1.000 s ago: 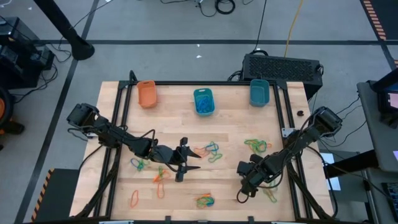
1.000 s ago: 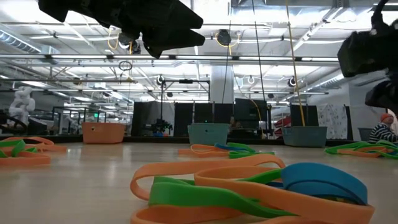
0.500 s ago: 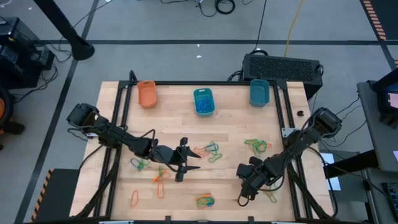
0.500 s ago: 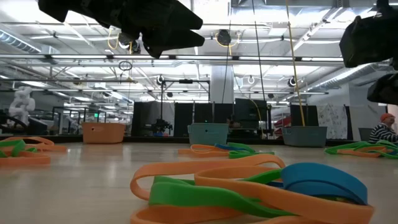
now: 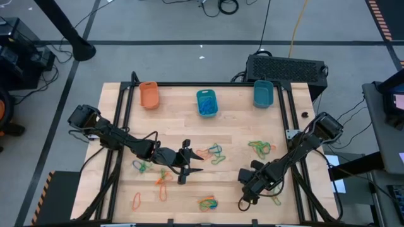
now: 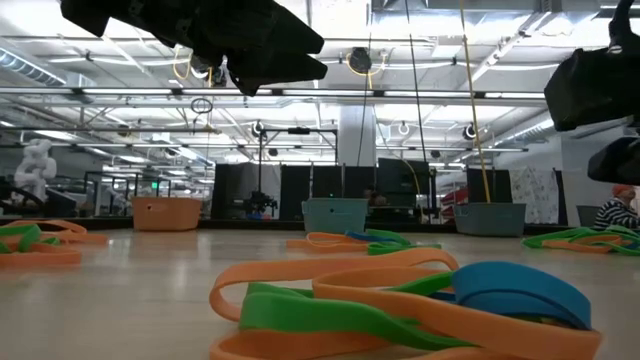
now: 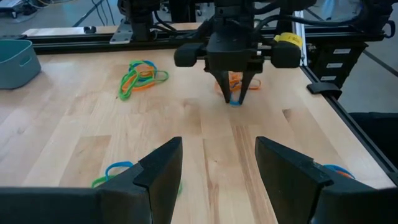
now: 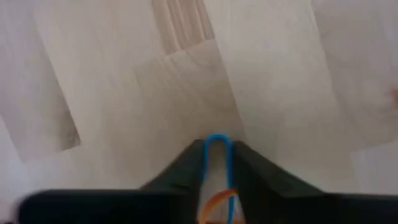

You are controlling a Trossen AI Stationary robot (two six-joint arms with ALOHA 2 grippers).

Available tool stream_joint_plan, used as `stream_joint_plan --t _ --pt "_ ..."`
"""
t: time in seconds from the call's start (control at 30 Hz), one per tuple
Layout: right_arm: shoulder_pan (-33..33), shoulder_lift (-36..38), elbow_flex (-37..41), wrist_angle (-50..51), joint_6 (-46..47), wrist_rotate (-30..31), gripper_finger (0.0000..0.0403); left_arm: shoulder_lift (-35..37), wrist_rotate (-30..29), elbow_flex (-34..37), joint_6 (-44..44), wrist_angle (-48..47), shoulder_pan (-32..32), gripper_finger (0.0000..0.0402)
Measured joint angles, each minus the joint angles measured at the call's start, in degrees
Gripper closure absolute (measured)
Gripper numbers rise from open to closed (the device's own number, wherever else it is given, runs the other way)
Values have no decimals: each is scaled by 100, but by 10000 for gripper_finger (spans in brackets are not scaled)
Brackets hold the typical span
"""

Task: Sort rubber bands into baskets
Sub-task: Put the blue rubber band into the light blue bin

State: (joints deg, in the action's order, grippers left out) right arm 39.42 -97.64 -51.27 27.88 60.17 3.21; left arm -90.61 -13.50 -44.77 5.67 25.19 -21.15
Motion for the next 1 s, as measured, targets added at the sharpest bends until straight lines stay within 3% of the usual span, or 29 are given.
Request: stream_joint_plan --t 0.1,0.27,0.57,0.67,0.8,0.9,1.0 --pt "11 17 -114 -82 -279 34 389 0 2 0 -2 -3 0 191" --pt "72 26 -554 -136 -758 429 397 0 0 0 -2 -49 0 191" --pt "404 229 -1552 -82 -1844 1653 401 -56 0 0 72 101 0 191" --pt "472 275 -1721 -86 -2146 2265 402 -315 96 0 112 572 0 191" --pt "459 314 -1834 -143 -2485 3380 402 -941 653 0 106 2012 2 191" --pt "363 314 -1843 -212 -2496 4321 402 -1481 533 -3 231 3066 7 191" --pt "237 314 -1844 -427 -2609 4754 402 -1900 406 -123 295 3621 90 191"
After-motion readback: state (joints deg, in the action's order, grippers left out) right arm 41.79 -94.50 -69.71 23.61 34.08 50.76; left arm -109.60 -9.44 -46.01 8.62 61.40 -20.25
